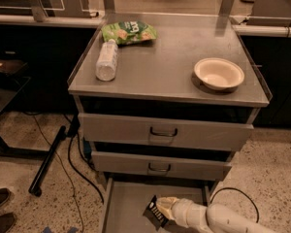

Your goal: Pick rxbar chocolate from bottom drawer and place on counter

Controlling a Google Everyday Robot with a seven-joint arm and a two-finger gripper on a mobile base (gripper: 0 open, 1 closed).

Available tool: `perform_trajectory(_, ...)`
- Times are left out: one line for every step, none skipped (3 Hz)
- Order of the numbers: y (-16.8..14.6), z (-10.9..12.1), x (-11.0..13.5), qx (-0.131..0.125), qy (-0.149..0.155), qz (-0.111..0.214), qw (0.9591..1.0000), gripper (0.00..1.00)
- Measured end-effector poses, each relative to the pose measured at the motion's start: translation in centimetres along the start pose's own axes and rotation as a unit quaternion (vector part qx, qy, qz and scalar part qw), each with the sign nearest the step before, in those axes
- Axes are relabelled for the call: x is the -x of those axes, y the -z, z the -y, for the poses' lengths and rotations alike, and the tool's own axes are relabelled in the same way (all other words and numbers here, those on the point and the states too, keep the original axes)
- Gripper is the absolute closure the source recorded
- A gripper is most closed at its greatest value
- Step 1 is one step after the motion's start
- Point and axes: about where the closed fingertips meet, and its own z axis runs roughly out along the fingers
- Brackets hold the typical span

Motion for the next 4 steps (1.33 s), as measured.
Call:
perform_trajectory(3.5, -2.5, 4.4, 0.001, 0.032, 0.026, 0.9992, 1.00)
perform_trajectory(3.5, -2.5, 4.4, 0.001, 0.032, 0.026, 0.9992, 1.00)
perform_trajectory(4.3, -2.4, 6.1, -0.009, 0.038, 0.034, 0.9987, 1.00)
perform_trajectory(6.7, -2.5, 9.6, -0.028, 0.062, 0.046, 0.9966, 1.00)
